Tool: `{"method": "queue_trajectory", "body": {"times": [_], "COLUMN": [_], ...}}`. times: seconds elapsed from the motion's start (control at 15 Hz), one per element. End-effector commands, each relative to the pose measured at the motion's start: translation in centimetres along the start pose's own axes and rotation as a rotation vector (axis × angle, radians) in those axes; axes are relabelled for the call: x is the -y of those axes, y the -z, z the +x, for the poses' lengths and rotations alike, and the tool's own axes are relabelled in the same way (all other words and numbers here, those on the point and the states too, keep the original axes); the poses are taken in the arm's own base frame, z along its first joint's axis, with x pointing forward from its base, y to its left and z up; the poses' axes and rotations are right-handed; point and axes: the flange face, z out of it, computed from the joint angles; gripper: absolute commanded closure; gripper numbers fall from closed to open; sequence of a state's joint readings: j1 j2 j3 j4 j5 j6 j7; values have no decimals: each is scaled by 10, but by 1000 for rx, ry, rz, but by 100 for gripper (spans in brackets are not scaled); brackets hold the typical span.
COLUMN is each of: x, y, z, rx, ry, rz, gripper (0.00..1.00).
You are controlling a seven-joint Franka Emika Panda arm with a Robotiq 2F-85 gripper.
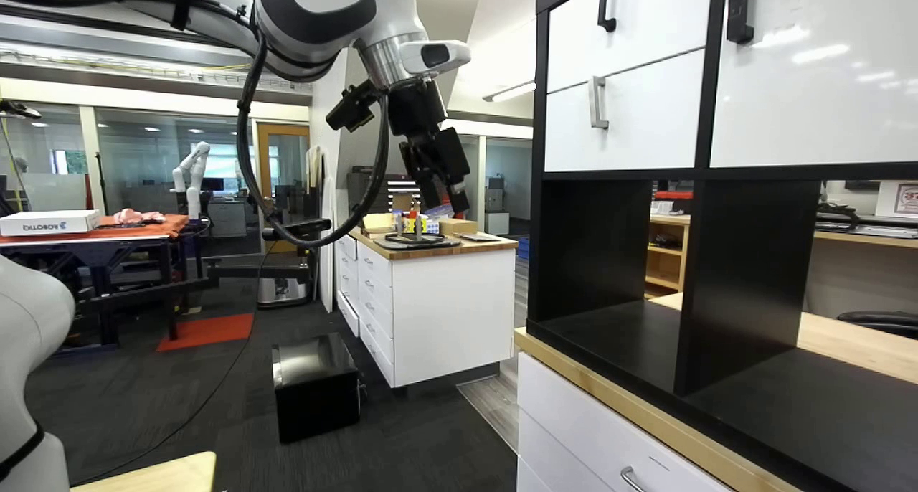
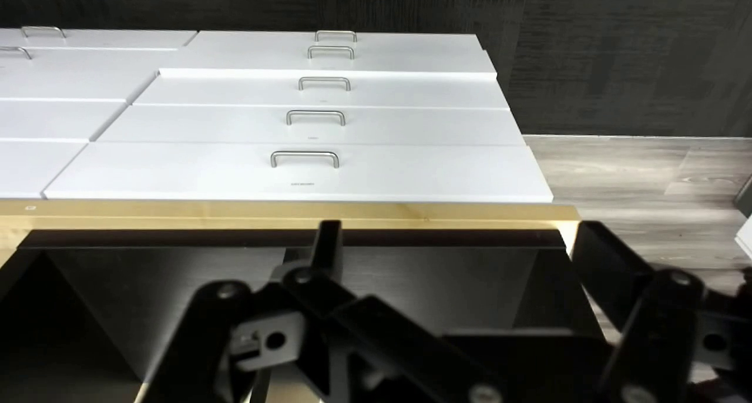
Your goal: Open the bottom drawer on the right
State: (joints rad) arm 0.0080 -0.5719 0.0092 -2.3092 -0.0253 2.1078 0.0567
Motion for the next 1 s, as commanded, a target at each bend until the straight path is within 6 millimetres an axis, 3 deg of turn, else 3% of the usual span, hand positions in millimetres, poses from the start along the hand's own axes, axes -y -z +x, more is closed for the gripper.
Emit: {"method": "queue_trajectory", "body": {"times": [0.0, 0.93], "x": [1, 21], "y": [17, 32], "z": [18, 91], "rx": [-69, -335], "ry": [-28, -28], "rz": [-16, -26], "gripper": [0, 0]}}
